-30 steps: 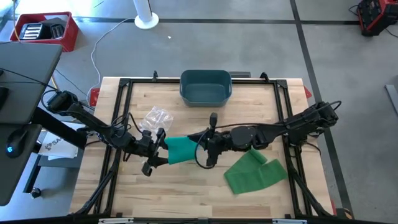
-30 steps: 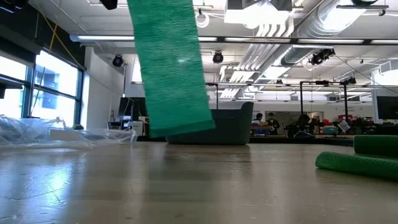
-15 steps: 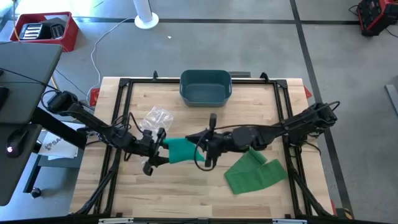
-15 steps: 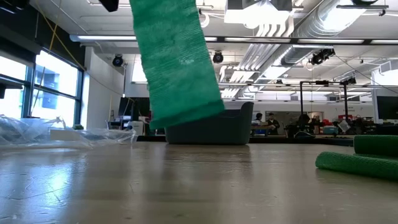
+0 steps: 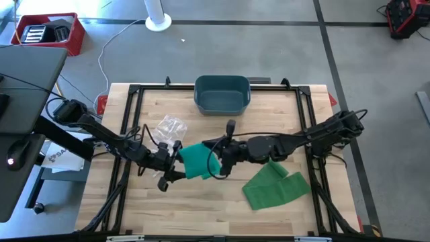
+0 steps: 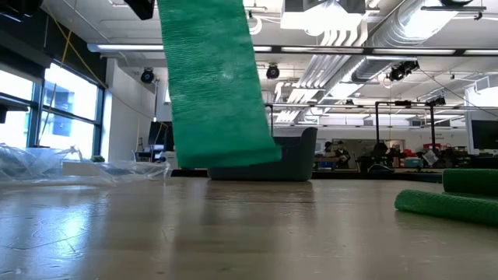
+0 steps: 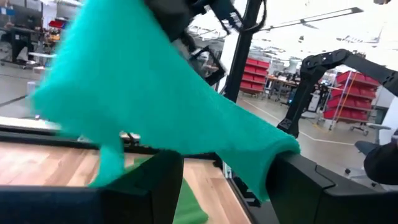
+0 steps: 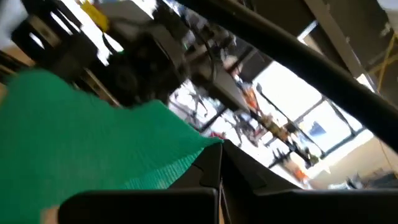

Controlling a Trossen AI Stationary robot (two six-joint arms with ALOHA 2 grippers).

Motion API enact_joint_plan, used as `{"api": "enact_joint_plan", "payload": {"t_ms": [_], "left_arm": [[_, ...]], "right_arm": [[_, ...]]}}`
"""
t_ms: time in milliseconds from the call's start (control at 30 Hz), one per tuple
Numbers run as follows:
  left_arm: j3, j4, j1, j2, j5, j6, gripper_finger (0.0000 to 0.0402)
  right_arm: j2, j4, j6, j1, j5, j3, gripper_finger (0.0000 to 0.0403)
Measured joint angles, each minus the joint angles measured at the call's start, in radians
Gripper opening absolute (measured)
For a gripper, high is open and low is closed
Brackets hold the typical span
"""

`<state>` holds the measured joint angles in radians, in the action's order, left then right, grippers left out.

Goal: Roll bandage
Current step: Roll the blue bandage

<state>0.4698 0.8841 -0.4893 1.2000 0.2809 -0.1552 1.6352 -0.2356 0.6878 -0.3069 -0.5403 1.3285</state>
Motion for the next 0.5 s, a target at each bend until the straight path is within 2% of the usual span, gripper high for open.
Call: {"api": "enact_joint_plan", "payload": {"t_ms": [233,400,500], "left_arm": [[0.000,0.005,-0.005,-0.002,0.000,0.053,0.0200],[0.000,0.005,-0.005,-0.002,0.001,0.066,0.0200],[0.000,0.004,-0.016,-0.002,0.037,0.093,0.0200]], "right_arm": [[0.000,0.101,-0.101,0.018,-0.012,0.000,0.0000],[0.000,0.136,-0.139,0.018,-0.092,0.000,0.0000],[0.000,0.152,-0.166,0.009,-0.114,0.000,0.0000]]}}
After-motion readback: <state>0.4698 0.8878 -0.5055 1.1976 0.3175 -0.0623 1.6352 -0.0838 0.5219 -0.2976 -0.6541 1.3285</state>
